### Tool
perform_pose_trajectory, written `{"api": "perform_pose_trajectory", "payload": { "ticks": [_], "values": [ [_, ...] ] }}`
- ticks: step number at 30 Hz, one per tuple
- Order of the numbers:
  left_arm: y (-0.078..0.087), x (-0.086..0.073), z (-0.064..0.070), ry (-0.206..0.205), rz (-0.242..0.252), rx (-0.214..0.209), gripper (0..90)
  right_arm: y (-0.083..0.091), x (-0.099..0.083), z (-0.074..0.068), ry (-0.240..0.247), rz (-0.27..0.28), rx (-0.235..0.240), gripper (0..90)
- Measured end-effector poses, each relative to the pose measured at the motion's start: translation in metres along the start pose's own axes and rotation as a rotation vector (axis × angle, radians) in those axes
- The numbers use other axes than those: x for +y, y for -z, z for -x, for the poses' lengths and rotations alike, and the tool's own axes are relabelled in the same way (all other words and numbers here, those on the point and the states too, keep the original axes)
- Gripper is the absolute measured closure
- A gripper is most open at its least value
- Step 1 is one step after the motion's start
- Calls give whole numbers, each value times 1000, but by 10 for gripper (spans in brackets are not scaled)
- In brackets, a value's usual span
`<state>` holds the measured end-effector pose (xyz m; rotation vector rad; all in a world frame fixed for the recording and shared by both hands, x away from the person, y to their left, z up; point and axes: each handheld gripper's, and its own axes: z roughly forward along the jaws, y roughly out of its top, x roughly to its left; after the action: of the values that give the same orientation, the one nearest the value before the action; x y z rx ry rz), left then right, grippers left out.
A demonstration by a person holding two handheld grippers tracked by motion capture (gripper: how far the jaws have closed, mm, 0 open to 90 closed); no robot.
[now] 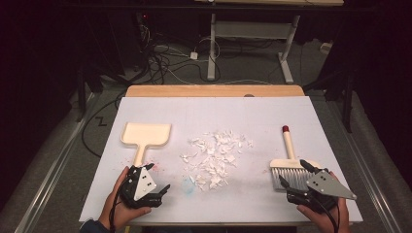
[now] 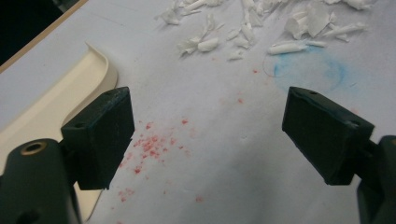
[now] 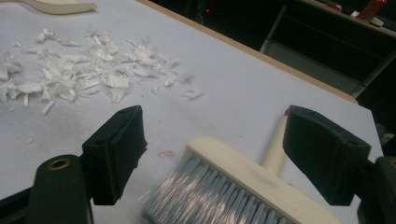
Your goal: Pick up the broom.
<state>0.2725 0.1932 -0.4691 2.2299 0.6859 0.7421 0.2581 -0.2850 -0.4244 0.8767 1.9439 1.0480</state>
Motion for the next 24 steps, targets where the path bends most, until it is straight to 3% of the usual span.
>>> {"api": "perform_pose_trajectory", "payload": {
  "ticks": [13, 16, 18, 21, 24],
  "values": [
    [3, -1, 3, -9, 0, -6, 162, -5, 1, 6, -13, -37, -19, 205],
    [6, -2, 5, -10, 5, 0, 162, -8, 3, 15, -20, -59, -44, 224],
    [7, -2, 5, -15, 5, 0, 162, -11, 4, 22, -29, -74, -46, 295],
    [5, -2, 4, -13, 3, -1, 162, -16, 5, 34, -39, -107, -56, 279],
    [2, -2, 3, -11, -3, -11, 162, -23, 7, 46, -81, -139, -72, 264]
  ]
}}
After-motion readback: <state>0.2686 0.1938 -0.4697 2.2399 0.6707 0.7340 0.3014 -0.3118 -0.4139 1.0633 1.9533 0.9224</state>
